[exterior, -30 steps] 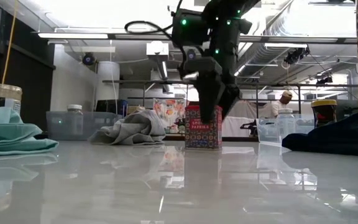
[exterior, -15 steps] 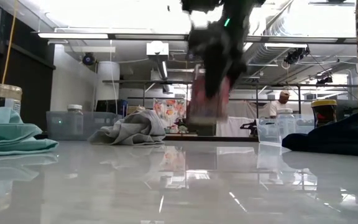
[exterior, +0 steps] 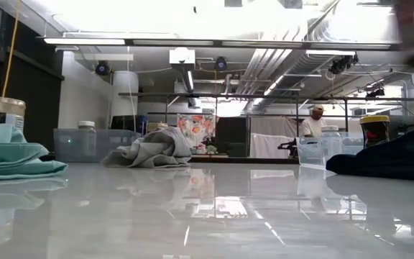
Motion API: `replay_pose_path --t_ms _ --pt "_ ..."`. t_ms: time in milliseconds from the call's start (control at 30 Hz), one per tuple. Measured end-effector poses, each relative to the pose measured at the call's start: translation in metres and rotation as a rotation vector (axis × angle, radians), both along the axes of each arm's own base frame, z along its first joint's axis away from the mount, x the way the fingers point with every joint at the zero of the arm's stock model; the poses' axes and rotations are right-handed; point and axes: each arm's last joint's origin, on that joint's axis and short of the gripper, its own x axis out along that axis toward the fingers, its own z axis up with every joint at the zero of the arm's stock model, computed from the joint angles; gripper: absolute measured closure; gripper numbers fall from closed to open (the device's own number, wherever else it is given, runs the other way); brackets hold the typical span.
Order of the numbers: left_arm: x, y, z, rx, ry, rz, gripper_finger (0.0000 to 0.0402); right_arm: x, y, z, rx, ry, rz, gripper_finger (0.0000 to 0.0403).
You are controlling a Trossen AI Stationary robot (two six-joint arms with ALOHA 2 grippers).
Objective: Sort spices by type
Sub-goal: Put the red seasoning can into the bottom black bin
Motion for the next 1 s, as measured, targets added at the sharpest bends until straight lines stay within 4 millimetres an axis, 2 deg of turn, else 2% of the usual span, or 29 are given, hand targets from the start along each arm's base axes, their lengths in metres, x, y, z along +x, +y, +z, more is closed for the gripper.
replay_pose_path --t_ms 167,267,433,633,1000 --pt "0.012 0.005 -0.007 -0.023 0.011 -0.018 0.0401 -0.038 0.036 -0.001 0.067 0.113 -0.108 0.0203" --pt "0.018 0.006 -0.007 -0.026 -0.008 -0.023 0.0401 -0.055 0.047 -0.001 0.087 0.190 -0.156 0.0203" --pt "0.022 0.006 -0.007 -0.031 -0.030 -0.033 0.0401 -0.072 0.059 0.000 0.128 0.283 -0.176 0.0203" --pt "0.023 0.006 -0.005 -0.044 -0.050 -0.026 0.0401 -0.079 0.063 -0.003 0.127 0.391 -0.187 0.0203" --pt "0.023 0.006 -0.005 -0.044 -0.048 -0.025 0.0401 -0.066 0.083 -0.034 0.053 0.452 -0.214 0.0203"
